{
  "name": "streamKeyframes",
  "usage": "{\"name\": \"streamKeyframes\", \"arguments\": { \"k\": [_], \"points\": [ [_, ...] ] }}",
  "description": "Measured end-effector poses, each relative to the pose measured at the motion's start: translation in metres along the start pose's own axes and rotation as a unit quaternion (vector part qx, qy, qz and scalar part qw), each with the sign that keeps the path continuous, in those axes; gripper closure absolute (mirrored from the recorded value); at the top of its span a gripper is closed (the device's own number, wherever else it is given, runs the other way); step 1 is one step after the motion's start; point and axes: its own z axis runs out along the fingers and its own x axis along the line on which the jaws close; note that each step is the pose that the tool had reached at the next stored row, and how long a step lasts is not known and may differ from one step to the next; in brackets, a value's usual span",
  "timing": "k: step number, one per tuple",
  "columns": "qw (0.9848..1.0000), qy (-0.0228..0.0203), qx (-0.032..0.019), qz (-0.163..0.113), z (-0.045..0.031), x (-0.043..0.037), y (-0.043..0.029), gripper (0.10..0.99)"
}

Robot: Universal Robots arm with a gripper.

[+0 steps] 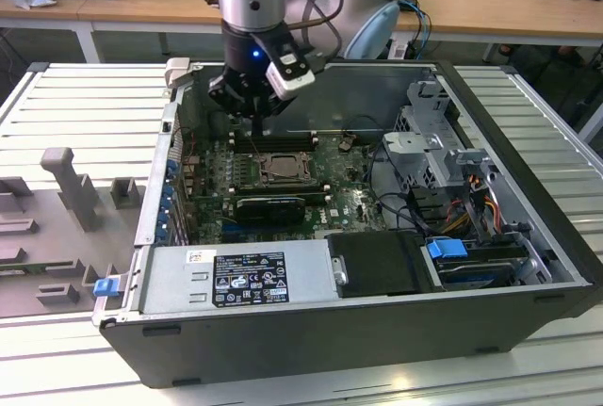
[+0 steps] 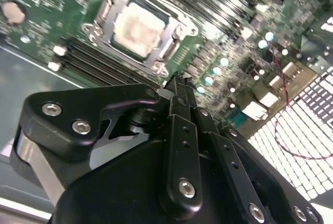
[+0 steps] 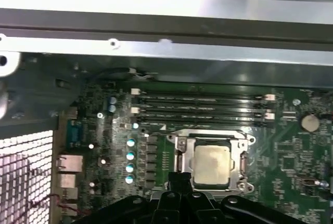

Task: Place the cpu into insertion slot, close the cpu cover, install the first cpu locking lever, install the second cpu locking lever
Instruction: 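Install the first cpu locking lever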

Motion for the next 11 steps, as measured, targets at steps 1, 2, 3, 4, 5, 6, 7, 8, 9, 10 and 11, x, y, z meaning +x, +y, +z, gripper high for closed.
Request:
{"name": "streamKeyframes", "arguments": {
  "k": [1, 2, 3, 4, 5, 6, 7, 8, 9, 10, 11],
  "points": [
    [1.0, -0.0001, -0.0017, 0.0, 0.0004, 0.0025, 0.0001, 0.98],
    [1.0, -0.0003, -0.0045, 0.0, 0.0007, 0.0065, 0.0002, 0.98],
    [1.0, -0.0005, -0.0064, 0.0, 0.0009, 0.0093, 0.0003, 0.98],
    [1.0, -0.0008, -0.0086, 0.0, 0.0016, 0.0143, 0.0004, 0.98],
    [1.0, -0.001, -0.0094, 0.0, 0.0023, 0.0167, 0.0007, 0.98],
    [1.0, -0.001, -0.0099, 0.0, 0.0033, 0.0186, 0.001, 0.98],
    [0.9999, -0.001, -0.0101, 0.0, 0.0044, 0.0205, 0.0013, 0.98],
    [0.9999, -0.001, -0.0103, 0.0, 0.0054, 0.0224, 0.0016, 0.98],
    [0.9999, -0.001, -0.0107, 0.0, 0.0073, 0.0263, 0.0022, 0.98],
    [0.9999, -0.001, -0.0115, 0.0, 0.0096, 0.0286, 0.0033, 0.98],
    [0.9999, -0.001, -0.0119, 0.0, 0.0107, 0.0293, 0.0041, 0.98]
  ]
}}
